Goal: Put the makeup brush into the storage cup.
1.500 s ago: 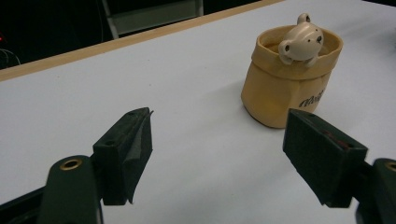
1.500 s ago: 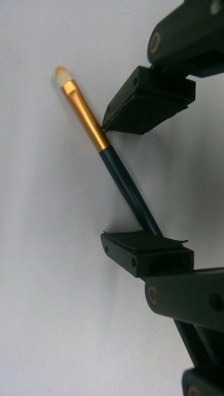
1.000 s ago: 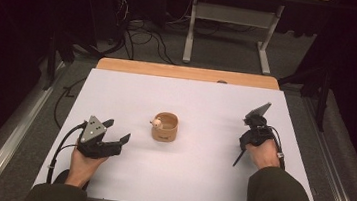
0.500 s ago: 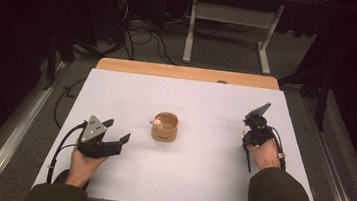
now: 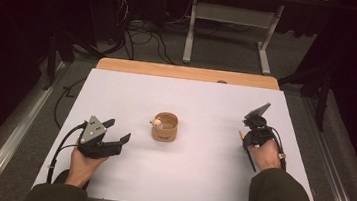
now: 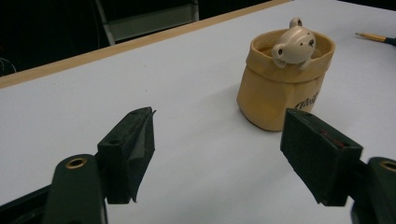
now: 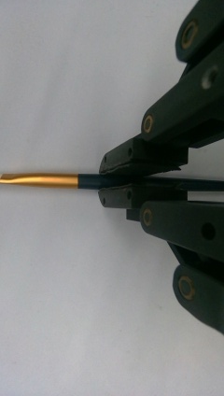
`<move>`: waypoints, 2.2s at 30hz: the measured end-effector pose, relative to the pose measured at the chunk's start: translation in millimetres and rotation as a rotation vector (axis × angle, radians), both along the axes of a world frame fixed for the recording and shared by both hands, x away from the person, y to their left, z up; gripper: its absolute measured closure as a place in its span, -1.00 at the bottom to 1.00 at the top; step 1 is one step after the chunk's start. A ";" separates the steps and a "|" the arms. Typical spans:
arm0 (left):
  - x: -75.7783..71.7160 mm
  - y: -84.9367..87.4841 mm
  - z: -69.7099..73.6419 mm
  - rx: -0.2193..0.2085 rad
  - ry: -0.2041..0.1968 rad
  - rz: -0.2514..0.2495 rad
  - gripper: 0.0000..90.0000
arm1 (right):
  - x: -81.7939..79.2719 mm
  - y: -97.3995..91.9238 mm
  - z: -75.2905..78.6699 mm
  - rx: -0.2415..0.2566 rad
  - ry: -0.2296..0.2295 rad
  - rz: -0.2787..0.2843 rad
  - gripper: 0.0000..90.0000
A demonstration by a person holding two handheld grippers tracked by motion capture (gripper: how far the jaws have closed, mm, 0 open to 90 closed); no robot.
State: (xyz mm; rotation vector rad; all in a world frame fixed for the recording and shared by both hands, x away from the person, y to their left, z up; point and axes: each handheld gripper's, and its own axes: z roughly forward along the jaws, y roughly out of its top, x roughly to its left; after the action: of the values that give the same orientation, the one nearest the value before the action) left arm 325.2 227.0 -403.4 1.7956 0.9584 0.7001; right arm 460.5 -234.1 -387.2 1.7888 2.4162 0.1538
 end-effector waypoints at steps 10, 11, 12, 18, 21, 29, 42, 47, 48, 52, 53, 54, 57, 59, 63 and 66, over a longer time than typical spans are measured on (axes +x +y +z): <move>-1.9 -2.4 -1.3 0.014 0.010 -0.014 -0.41 | -3.5 -4.4 -0.1 0.020 -0.026 0.039 0.89; -2.7 -3.0 -1.5 0.018 0.012 -0.019 -0.42 | -3.9 -4.7 0.1 0.019 -0.027 0.045 0.89; -3.5 -3.5 -1.7 0.023 0.012 -0.018 -0.42 | -4.4 -5.0 0.0 0.025 -0.032 0.047 0.89; -9.6 -0.4 -1.9 0.034 0.037 -0.012 -0.43 | -7.1 -13.2 5.4 0.072 -0.076 0.077 0.89; -12.3 2.4 -2.0 0.020 0.054 -0.001 -0.44 | -9.3 -17.7 9.5 0.102 -0.097 0.089 0.89; -15.5 6.7 -2.0 0.004 0.073 0.005 -0.45 | -13.7 -17.9 17.1 0.155 -0.140 0.121 0.89; -15.9 6.3 -0.8 -0.016 0.070 -0.022 -0.42 | -24.5 -7.7 29.7 0.203 -0.232 0.189 0.89; -16.1 5.5 1.3 -0.022 0.064 -0.028 -0.42 | -29.5 -7.4 32.7 0.221 -0.267 0.209 0.89; -16.2 5.2 1.8 -0.027 0.065 -0.030 -0.42 | -32.1 -7.3 34.4 0.236 -0.284 0.217 0.89; -16.9 4.6 5.0 -0.030 0.053 -0.033 -0.42 | -38.0 -7.1 38.4 0.271 -0.327 0.231 0.89; -17.0 4.5 5.8 -0.032 0.050 -0.035 -0.42 | -39.6 -6.6 39.3 0.279 -0.338 0.234 0.89; -16.8 4.3 6.5 -0.032 0.049 -0.037 -0.42 | -41.4 -5.8 40.0 0.287 -0.350 0.238 0.89; -15.7 2.4 7.9 -0.032 0.049 -0.045 -0.43 | -47.0 -2.8 41.8 0.305 -0.380 0.257 0.89; -14.9 1.1 8.4 -0.038 0.054 -0.056 -0.43 | -50.3 -1.7 41.5 0.321 -0.403 0.264 0.89; -14.4 -2.3 10.4 -0.039 0.053 -0.068 -0.43 | -55.8 -2.5 37.1 0.342 -0.418 0.269 0.89; -13.8 -4.6 12.0 -0.050 0.052 -0.080 -0.43 | -61.3 -2.6 36.0 0.360 -0.434 0.272 0.89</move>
State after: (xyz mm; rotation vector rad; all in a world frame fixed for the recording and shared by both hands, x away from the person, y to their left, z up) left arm 311.4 222.4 -391.4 1.8060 0.9248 0.5771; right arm 399.2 -236.7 -351.2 1.3366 2.3883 0.9515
